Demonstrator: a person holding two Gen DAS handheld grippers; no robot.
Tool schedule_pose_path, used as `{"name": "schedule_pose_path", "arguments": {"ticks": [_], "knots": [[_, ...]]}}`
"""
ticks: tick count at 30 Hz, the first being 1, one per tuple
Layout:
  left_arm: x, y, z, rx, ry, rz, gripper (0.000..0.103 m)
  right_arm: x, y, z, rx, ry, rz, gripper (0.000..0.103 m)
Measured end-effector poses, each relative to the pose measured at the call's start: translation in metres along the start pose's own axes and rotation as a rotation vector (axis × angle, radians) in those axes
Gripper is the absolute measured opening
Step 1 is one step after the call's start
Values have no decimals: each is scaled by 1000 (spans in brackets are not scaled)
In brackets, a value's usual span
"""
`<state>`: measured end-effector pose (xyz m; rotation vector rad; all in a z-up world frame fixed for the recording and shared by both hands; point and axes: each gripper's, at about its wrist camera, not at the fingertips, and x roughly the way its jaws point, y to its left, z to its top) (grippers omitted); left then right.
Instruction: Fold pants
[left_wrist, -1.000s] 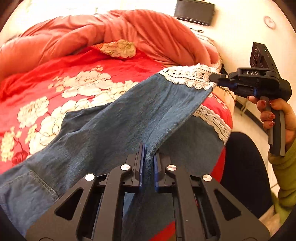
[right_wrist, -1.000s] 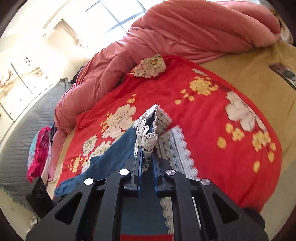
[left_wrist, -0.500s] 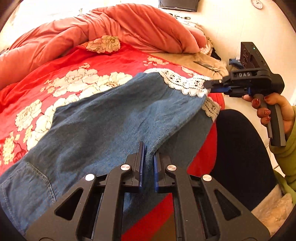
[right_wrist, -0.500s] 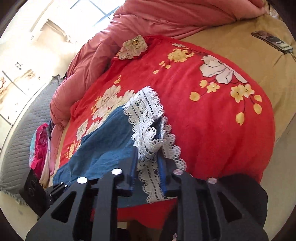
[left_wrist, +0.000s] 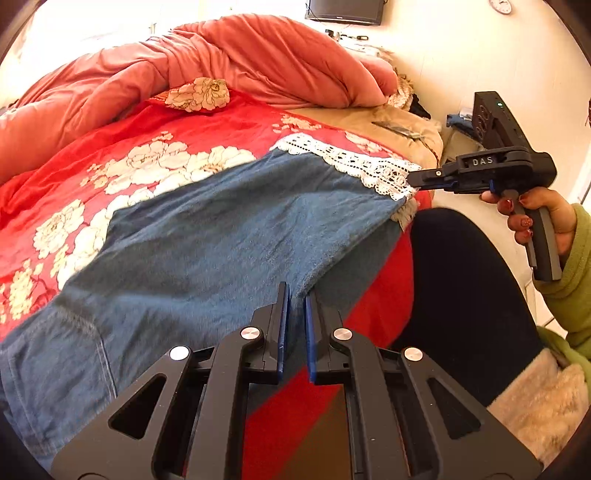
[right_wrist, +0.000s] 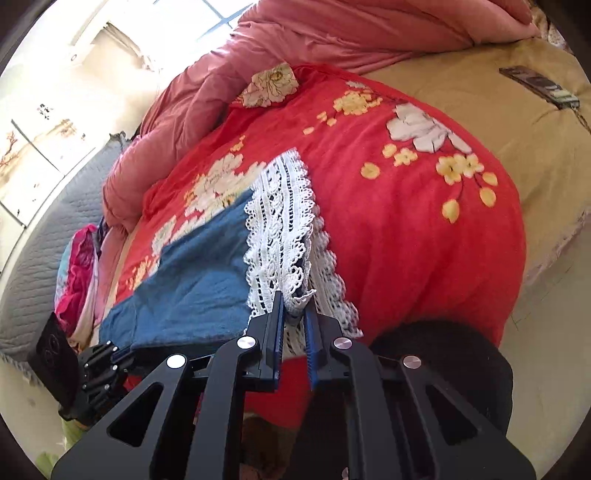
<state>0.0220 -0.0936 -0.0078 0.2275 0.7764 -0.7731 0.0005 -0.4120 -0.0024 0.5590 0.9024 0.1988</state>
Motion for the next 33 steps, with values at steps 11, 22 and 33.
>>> {"name": "schedule_pose_path", "arguments": {"ticks": [11, 22, 33], "knots": [[12, -5, -11, 27, 66, 15, 3, 9, -10, -10, 15, 47, -51, 11], [21, -11, -13, 60, 83, 46, 4, -14, 47, -19, -208, -13, -24, 30], [24, -15, -23, 62, 146, 61, 4, 90, 105, -53, -388, 264, -25, 29]]}}
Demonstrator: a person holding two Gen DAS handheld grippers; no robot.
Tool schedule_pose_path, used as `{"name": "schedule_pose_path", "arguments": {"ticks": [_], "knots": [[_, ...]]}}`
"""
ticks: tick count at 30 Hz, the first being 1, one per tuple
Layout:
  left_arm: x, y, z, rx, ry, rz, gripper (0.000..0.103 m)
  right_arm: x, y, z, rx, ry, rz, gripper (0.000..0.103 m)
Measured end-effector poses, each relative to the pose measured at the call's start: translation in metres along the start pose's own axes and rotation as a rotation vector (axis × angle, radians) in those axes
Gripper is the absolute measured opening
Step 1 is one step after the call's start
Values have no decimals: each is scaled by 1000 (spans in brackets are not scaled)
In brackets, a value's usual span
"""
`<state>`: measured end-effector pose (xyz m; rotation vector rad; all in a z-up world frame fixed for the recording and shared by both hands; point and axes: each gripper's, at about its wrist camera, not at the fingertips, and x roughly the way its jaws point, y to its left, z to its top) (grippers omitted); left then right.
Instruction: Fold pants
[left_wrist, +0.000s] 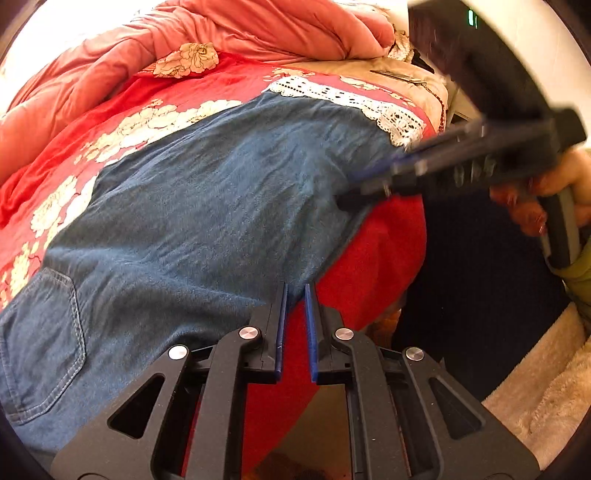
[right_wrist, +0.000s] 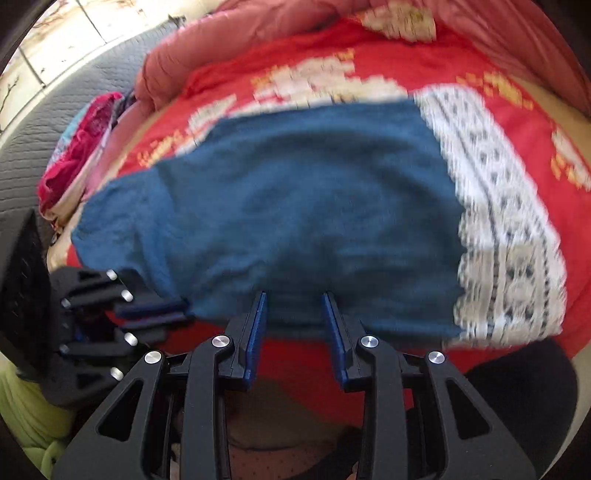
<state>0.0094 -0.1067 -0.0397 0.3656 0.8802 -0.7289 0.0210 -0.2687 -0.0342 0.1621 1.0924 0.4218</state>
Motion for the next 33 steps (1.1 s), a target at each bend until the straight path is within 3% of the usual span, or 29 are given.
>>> {"name": "schedule_pose_path", "arguments": {"ticks": [2, 4, 6, 8, 9, 11, 12, 14, 16, 20, 23, 25, 26, 28, 31, 33], "knots": [[-4, 2, 0, -21, -3, -13, 4, 0, -8, -5, 30, 4, 28, 29], [-14, 5, -2, -50, -28, -31, 12, -5, -8, -5, 27, 8, 40, 29], [-36, 17, -4, -128, -74, -23, 27, -20, -5, -6, 12, -30, 55, 34], [-74, 41, -14, -256, -176, -15, 42, -36, -4, -5, -1, -93, 61, 43], [-90, 51, -19, -309, -205, 27, 49, -44, -4, -2, -3, -127, 54, 44], [-122, 73, -33, -390, -247, 163, 54, -52, -5, 5, -10, -167, 46, 46], [-136, 86, -41, -435, -232, 275, 57, -52, -6, 8, -9, -176, 41, 50], [-146, 112, -56, -533, -161, 419, 61, -48, -8, 14, 1, -184, 32, 55], [-149, 133, -70, -625, -125, 455, 62, -43, -7, 19, 8, -183, 34, 55], [-137, 166, -89, -781, -58, 431, 72, -29, 0, 24, -10, -167, 32, 57], [-122, 174, -87, -821, -55, 381, 71, -26, 2, 26, -27, -165, 20, 61], [-113, 179, -86, -830, -48, 376, 39, -23, 1, 30, -32, -165, 3, 61], [-109, 180, -85, -840, -51, 357, 37, -21, 1, 31, -30, -159, -7, 61], [-115, 184, -83, -826, -70, 375, 34, -15, -2, 30, -26, -134, -17, 61], [-131, 187, -85, -792, -70, 461, 34, -17, -2, 25, -32, -130, -20, 61], [-129, 190, -90, -798, -38, 434, 36, -18, -4, 22, -23, -127, -18, 62]]}}
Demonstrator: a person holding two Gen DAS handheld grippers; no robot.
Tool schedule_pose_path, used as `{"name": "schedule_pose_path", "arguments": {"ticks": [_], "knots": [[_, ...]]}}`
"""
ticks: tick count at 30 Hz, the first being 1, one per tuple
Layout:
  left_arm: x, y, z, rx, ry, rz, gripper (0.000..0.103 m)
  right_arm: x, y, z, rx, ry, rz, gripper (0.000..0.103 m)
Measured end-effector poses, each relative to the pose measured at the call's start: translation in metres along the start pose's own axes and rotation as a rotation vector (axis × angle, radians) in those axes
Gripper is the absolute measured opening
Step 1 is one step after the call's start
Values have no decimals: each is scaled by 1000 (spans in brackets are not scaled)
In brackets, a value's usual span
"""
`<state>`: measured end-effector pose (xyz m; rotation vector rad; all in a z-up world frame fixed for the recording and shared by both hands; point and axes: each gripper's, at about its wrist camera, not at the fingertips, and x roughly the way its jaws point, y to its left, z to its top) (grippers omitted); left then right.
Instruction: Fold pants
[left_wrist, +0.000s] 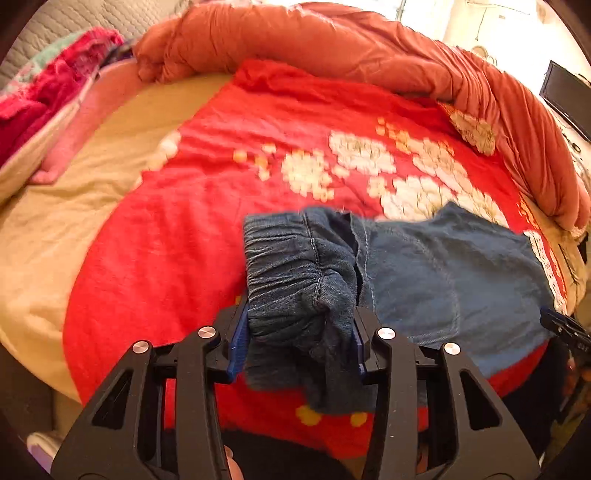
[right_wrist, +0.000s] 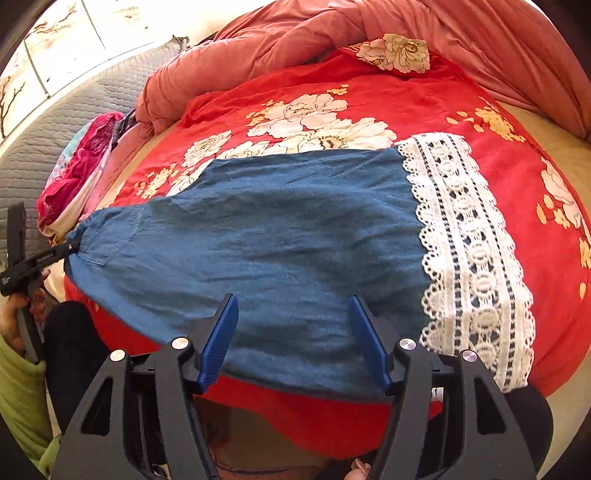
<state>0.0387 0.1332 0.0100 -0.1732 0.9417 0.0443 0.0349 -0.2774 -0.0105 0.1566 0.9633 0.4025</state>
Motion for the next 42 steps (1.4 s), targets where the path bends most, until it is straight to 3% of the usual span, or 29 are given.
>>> {"name": "schedule_pose_path", "arguments": {"ticks": [1, 3, 6, 8, 13, 16, 18, 24, 28, 33, 37, 42], "knots": [[5, 1, -2, 1, 19, 9, 37, 1, 0, -2, 2, 3, 1, 63], [15, 3, -3, -8, 69, 30, 49, 5, 1, -4, -5, 5, -7, 64], [10, 9, -3, -34, 56, 32, 56, 6, 4, -7, -25, 2, -15, 66], [-6, 9, -6, -25, 14, 74, 63, 5, 3, -8, -18, 1, -5, 66], [-57, 2, -6, -12, -126, 130, 65, -7, -4, -9, 14, -20, 54, 68], [-82, -14, 10, 18, -208, 86, 69, -21, -9, -2, 29, -67, 63, 69], [-81, -39, 28, 65, -240, -6, 74, -32, -16, 9, 39, -112, 67, 69], [-14, -106, 76, 119, -136, -198, 74, -46, -51, 46, 56, -173, -35, 69], [46, -138, 97, 147, -21, -238, 74, -41, -93, 72, 125, -178, -66, 68], [110, -153, 106, 165, 126, -313, 74, -5, -142, 104, 194, -104, -25, 57], [136, -148, 102, 152, 145, -331, 72, 30, -159, 122, 245, -33, 53, 51], [149, -145, 101, 162, 164, -369, 72, 62, -158, 126, 237, 38, 89, 46]]}}
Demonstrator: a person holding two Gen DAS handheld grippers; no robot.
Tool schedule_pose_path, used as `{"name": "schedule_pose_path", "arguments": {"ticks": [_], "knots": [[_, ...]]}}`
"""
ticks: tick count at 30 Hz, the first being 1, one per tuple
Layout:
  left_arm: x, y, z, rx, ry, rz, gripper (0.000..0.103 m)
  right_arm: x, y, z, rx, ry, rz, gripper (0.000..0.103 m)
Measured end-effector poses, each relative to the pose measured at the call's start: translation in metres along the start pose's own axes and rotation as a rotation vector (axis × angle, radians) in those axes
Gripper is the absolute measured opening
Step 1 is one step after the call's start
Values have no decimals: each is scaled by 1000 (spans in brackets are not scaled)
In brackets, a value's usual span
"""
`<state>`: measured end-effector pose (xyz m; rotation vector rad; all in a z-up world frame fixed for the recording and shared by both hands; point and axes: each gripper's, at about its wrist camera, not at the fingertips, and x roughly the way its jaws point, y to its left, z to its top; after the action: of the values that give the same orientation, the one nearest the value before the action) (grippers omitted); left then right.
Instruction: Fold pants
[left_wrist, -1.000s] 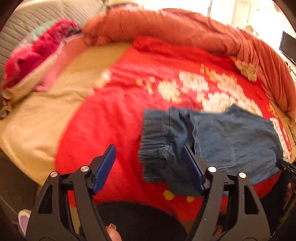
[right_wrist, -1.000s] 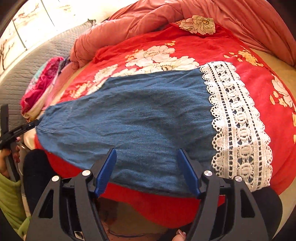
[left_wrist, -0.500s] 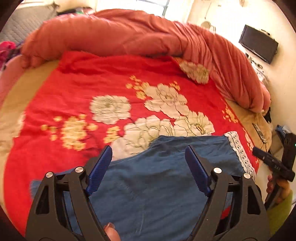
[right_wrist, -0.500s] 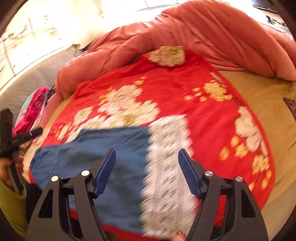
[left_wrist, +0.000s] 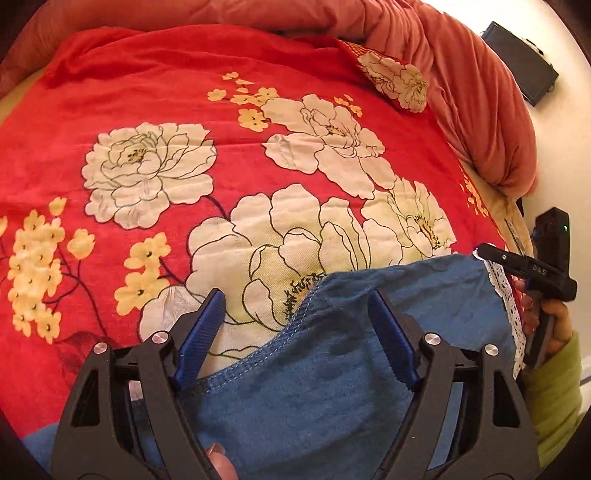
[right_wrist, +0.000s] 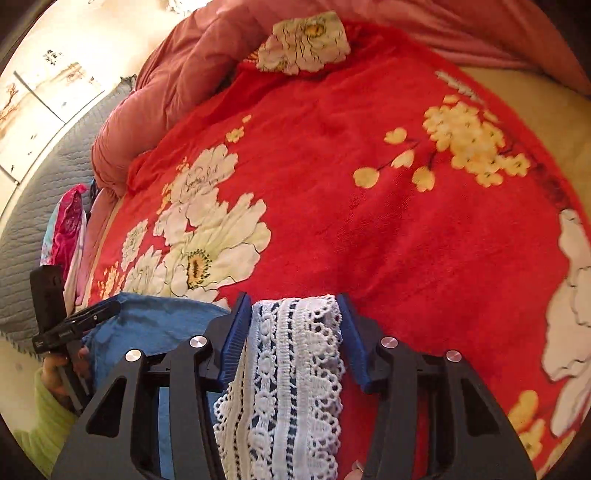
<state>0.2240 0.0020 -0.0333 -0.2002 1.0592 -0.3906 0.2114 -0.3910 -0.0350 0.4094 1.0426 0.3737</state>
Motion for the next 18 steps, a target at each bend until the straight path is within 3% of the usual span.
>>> {"name": "schedule_pose_path", "arguments": {"ticks": [2, 4, 6, 8, 10, 11, 15, 18], "knots": [[3, -2, 1, 10, 0, -18, 71, 2, -2, -1, 5, -8, 24, 43], [8, -6, 3, 11, 7, -46, 64, 0, 0, -4, -8, -9, 49, 34], [14, -10, 3, 18, 27, -82, 45, -2, 2, -9, -13, -17, 95, 28], [17, -14, 2, 26, 35, -91, 35, -8, 6, -13, -37, -56, 103, 25], [15, -14, 1, 16, 28, -101, 11, -20, 14, -18, -76, -120, 107, 24], [13, -14, 2, 2, 16, -123, 6, -29, 19, -18, -101, -154, 98, 23], [-2, -25, 6, 45, -51, -134, 5, -55, 39, -3, -193, -265, 22, 18], [-6, -34, 7, 95, -93, -72, 5, -54, 53, 14, -276, -266, -36, 18]]}}
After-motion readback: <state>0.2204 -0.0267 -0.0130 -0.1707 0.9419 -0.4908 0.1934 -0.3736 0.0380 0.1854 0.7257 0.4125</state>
